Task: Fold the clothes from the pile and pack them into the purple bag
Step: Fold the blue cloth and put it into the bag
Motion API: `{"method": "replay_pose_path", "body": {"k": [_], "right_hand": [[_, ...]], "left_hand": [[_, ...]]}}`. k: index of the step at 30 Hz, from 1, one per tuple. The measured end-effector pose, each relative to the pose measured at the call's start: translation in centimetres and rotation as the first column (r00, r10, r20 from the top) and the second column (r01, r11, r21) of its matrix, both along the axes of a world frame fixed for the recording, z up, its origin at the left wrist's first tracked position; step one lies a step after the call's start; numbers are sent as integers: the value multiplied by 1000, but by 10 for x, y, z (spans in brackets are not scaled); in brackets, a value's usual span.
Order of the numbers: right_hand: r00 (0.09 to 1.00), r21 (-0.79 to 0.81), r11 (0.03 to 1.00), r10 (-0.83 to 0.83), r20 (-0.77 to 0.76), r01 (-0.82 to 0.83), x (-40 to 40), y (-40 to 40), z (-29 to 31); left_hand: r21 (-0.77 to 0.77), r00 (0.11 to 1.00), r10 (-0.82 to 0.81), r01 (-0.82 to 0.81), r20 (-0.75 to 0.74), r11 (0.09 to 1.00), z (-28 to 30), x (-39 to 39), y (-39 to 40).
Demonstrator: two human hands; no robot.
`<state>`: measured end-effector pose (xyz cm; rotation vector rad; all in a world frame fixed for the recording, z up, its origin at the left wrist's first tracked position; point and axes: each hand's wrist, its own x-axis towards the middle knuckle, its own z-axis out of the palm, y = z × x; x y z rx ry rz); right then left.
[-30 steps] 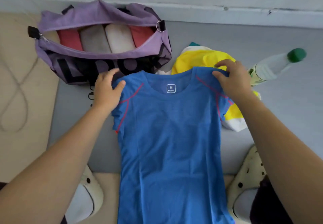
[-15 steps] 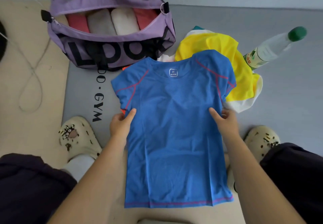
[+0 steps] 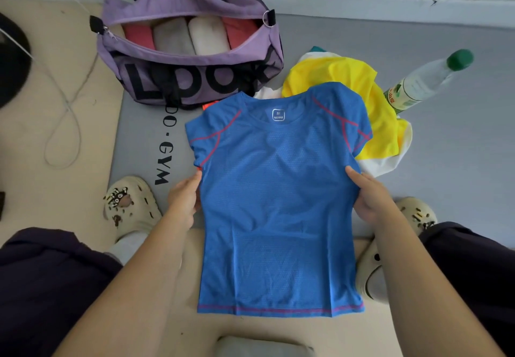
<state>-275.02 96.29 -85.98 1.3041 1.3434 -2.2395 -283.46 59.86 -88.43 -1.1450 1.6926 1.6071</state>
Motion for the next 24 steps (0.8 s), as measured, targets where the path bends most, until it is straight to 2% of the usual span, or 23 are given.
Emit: {"method": "replay_pose_path", "body": {"k": [2,4,6,9,13,17,21,24], "right_hand": [[998,13,999,36,42,-36,5,-1,2],[993,58,995,73,92,-78,9,0,6],[991,116,987,99,95,-110,11,4,12],[991,178,975,132,21,-134,7,11,25],[993,175,982,84,-81,-69,-6,19,42],[997,128,992,-13,-81,23,-15,23,53],[991,376,923,43,125,-88,-7,15,45],[993,453,889,24,114,-73,-2,11,43]], "left_hand": [[-5,992,-110,111,65,994,2,7,-1],[27,980,-188,187,67,982,4,12,-3],[63,993,-118,117,9,991,8,10,-7],[136,998,-17,26,-65,990,20,-3,-14],[219,990,59,-30,-131,975,40,-20,-20],[86,983,109,-97,-147,992,55,-36,-21],[-40,990,-27,22,-140,999,50,-26,-23],[-50,979,-81,73,-188,996,51,-17,-24]]}}
